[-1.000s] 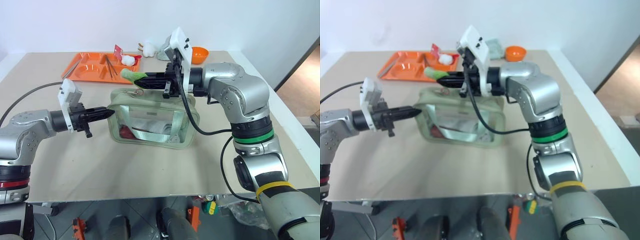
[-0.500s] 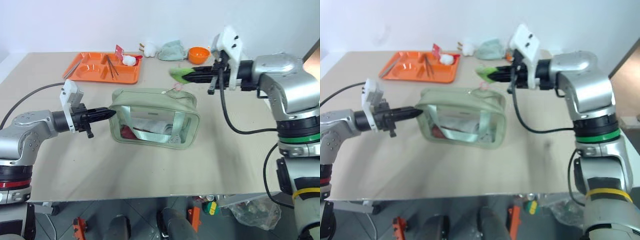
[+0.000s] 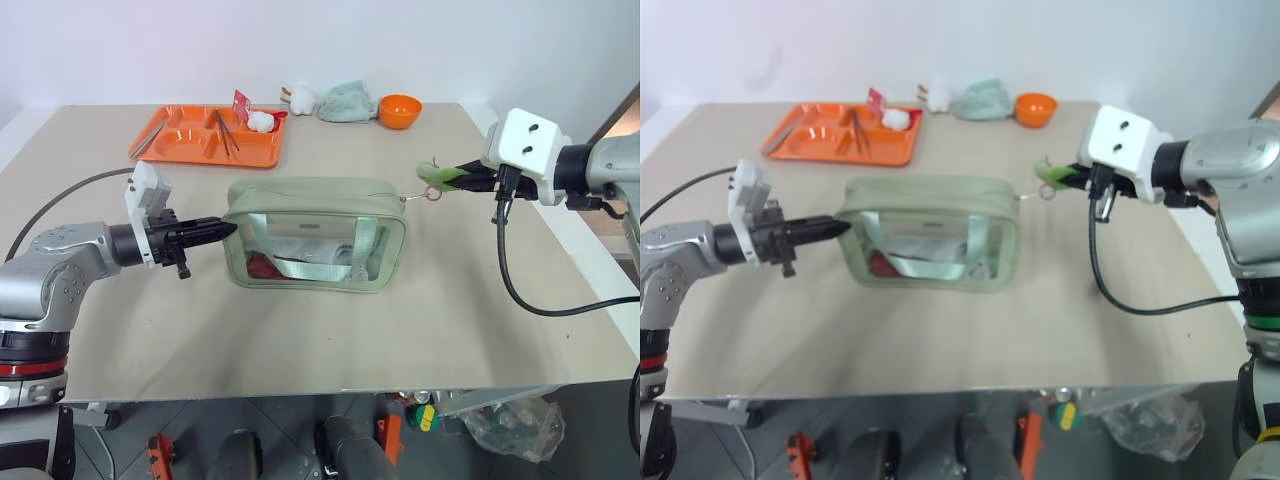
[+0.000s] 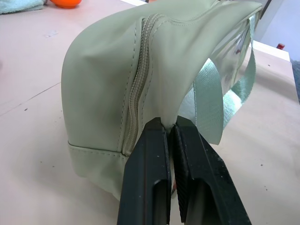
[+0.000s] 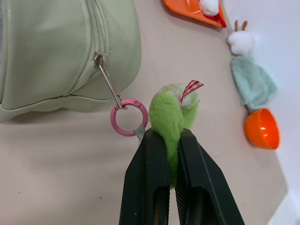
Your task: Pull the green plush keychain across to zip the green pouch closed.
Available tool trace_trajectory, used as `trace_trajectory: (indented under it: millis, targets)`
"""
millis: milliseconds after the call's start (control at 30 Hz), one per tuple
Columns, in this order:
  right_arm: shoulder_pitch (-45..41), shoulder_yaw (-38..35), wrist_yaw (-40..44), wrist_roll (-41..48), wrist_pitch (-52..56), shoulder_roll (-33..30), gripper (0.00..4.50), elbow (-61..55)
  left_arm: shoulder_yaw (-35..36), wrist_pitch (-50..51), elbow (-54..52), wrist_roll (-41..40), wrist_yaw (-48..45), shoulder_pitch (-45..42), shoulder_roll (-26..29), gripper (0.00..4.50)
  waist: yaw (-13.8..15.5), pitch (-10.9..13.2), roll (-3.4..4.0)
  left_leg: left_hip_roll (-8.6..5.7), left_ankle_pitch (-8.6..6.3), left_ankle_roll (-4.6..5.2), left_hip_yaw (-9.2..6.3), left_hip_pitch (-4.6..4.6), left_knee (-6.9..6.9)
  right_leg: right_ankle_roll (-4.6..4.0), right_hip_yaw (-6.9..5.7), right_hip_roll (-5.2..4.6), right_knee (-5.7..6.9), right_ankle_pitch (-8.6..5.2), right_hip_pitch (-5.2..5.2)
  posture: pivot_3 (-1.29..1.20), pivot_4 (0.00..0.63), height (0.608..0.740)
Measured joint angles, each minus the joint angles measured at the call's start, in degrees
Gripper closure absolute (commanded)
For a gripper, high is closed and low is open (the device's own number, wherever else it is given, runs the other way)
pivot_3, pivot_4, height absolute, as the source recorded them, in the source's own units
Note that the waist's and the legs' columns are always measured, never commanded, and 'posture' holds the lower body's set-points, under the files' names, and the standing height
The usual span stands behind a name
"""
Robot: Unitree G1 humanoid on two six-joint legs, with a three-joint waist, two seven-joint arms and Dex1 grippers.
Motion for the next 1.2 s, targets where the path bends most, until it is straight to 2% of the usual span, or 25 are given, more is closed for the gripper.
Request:
trace_trajectory:
  millis: [200, 467, 700, 800, 967, 1067, 1200]
  targets:
    - [7.94, 0.1, -3.88, -0.59, 2.83, 5.12, 4.46, -6.78, 0.01, 0.13, 0.03, 0.08, 0.09, 0.01, 0.04, 4.5, -0.03, 0.0, 0.0, 0.01, 0.0, 0.0, 0.0, 0.01, 0.01, 0.0, 0.01, 0.01, 0.01, 0.0, 0.01, 0.0, 0.15, 0.74]
    - [7.86, 4.79, -5.83, -4.13, 2.86, 11.29, 4.46, -7.71, 0.05, 1.15, 0.01, 0.07, 0.04, -0.11, 0.38, 4.5, -0.1, 0.0, 0.0, 0.03, 0.0, -0.01, 0.01, 0.05, 0.02, -0.02, 0.01, 0.07, 0.04, 0.01, 0.02, 0.0, 0.15, 0.74]
    - [8.09, 6.53, -4.31, -7.96, -0.45, 10.57, 4.46, -6.97, 0.05, 1.42, -0.16, 0.02, 0.07, -0.17, 0.49, 4.5, -0.13, 0.0, 0.0, 0.03, 0.0, -0.01, 0.02, 0.05, 0.02, -0.03, 0.01, 0.07, 0.04, 0.01, 0.02, 0.0, 0.15, 0.74]
    - [9.78, 6.58, -2.12, -9.88, -2.58, 7.39, 4.46, -5.48, 0.11, 2.03, -0.59, -0.08, 0.07, -0.09, 0.54, 4.5, 0.03, 0.0, 0.0, 0.01, 0.0, -0.01, 0.01, 0.04, 0.02, -0.03, 0.0, 0.05, 0.04, 0.01, 0.03, 0.0, 0.15, 0.74]
    - [10.25, 6.28, -1.22, -10.78, -3.8, 5.65, 4.46, -2.8, 0.14, 2.12, -0.62, -0.07, 0.12, -0.1, 0.54, 4.5, -0.12, 0.0, 0.0, 0.02, 0.0, -0.01, 0.07, 0.08, 0.02, -0.03, 0.04, 0.05, 0.05, 0.01, 0.03, 0.0, 0.15, 0.74]
    - [12.17, 3.93, -1.2, -10.83, -5.27, 2.55, 4.46, 0.43, 0.12, 2.15, -0.68, -0.08, 0.03, -0.09, 0.54, 4.5, 0.0, 0.0, -0.01, 0.01, 0.0, -0.01, 0.06, 0.08, 0.02, -0.03, 0.03, 0.04, 0.04, 0.01, 0.04, 0.0, 0.15, 0.74]
    - [15.27, 4.15, -2.14, -11.02, -5.83, 3.17, 4.46, -0.03, 0.02, 2.14, -0.7, -0.08, -0.11, -0.12, 0.52, 4.5, -0.08, -0.01, -0.02, 0.03, 0.0, -0.01, 0.04, 0.14, 0.02, -0.03, 0.04, 0.07, 0.05, 0.01, 0.09, 0.0, 0.15, 0.74]
